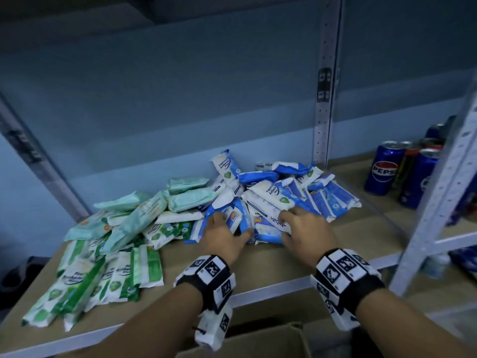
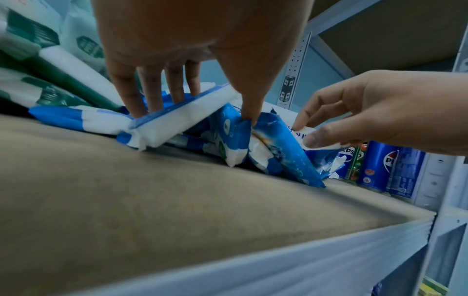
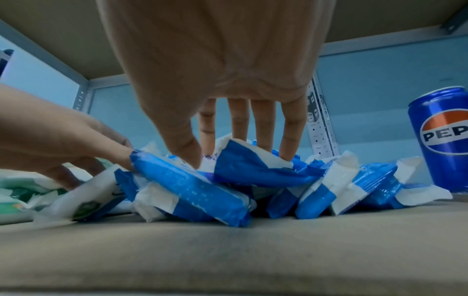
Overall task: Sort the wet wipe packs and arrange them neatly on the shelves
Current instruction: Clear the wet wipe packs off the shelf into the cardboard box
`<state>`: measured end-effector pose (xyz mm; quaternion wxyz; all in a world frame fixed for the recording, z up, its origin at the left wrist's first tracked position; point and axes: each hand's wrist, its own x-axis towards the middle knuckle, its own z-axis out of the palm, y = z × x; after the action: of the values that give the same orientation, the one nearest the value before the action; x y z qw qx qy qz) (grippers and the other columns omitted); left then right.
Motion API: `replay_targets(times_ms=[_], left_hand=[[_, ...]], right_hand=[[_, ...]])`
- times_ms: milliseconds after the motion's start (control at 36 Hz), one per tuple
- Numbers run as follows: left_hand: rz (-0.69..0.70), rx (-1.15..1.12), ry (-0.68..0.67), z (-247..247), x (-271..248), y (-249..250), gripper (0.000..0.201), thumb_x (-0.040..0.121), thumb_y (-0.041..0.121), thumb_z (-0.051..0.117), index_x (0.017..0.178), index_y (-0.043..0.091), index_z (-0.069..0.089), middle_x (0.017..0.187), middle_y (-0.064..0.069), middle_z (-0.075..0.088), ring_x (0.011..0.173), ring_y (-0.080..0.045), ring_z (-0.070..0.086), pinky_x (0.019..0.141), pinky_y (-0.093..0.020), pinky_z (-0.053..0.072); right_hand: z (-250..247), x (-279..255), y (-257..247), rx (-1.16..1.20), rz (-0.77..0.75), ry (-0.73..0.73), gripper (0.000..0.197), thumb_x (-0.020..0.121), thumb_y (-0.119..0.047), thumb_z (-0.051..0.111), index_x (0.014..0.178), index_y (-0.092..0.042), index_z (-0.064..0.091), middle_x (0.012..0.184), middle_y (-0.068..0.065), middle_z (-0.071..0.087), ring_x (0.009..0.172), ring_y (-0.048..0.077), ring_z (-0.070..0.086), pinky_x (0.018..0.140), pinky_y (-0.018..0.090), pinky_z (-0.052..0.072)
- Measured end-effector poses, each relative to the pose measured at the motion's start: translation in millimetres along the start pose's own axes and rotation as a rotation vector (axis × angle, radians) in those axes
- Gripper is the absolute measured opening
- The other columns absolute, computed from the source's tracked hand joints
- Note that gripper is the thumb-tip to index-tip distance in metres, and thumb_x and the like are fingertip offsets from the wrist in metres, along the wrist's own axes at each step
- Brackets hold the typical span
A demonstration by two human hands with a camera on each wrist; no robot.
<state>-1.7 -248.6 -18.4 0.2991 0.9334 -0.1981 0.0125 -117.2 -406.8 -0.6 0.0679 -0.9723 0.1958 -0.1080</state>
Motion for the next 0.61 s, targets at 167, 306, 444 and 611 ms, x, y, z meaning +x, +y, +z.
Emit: replay_targets(times_ms=[167, 306, 444, 611], left_hand=[[-0.055, -0.026, 0.059, 6, 5, 2, 0.070, 0.071, 0.061, 0.075, 0.119, 0.018, 0.048, 0.119, 0.001, 0.053, 0.107, -0.022, 0.056, 0.083, -0.033, 0.047], [-0.041, 0.016, 0.037, 1, 11, 1, 0.054, 0.080, 0.033, 0.072, 0.126, 0.016, 0.050, 0.119, -0.007, 0.062, 0.108, -0.027, 0.058, 0.080, -0.030, 0.043], [-0.018, 0.039, 0.010, -13, 2, -7, 0.061, 0.076, 0.032, 0.074, 0.131, 0.020, 0.051, 0.110, -0.007, 0.066, 0.100, -0.030, 0.062, 0.077, -0.034, 0.050], [0.093, 0.165, -0.004, -46, -18, -26, 0.054, 0.074, 0.034, 0.072, 0.125, 0.026, 0.056, 0.102, -0.005, 0.068, 0.092, -0.028, 0.064, 0.066, -0.030, 0.047]], right_hand=[[4, -7, -7, -0.045, -0.022, -0.045, 0.048, 0.082, -0.056, 0.062, 0.123, -0.035, 0.048, 0.136, -0.002, 0.043, 0.122, 0.026, 0.044, 0.096, 0.046, 0.040], [11, -2, -18, -0.147, -0.004, -0.035, 0.054, 0.086, -0.052, 0.063, 0.131, -0.034, 0.041, 0.137, 0.004, 0.038, 0.123, 0.030, 0.041, 0.096, 0.047, 0.037], [17, -2, -26, -0.132, 0.037, 0.027, 0.031, 0.093, -0.037, 0.057, 0.123, -0.032, 0.057, 0.137, 0.005, 0.040, 0.122, 0.030, 0.041, 0.100, 0.051, 0.034], [18, -19, -31, -0.051, 0.031, 0.170, 0.022, 0.076, -0.040, 0.074, 0.092, -0.026, 0.069, 0.124, 0.006, 0.057, 0.122, 0.034, 0.048, 0.110, 0.069, 0.017]])
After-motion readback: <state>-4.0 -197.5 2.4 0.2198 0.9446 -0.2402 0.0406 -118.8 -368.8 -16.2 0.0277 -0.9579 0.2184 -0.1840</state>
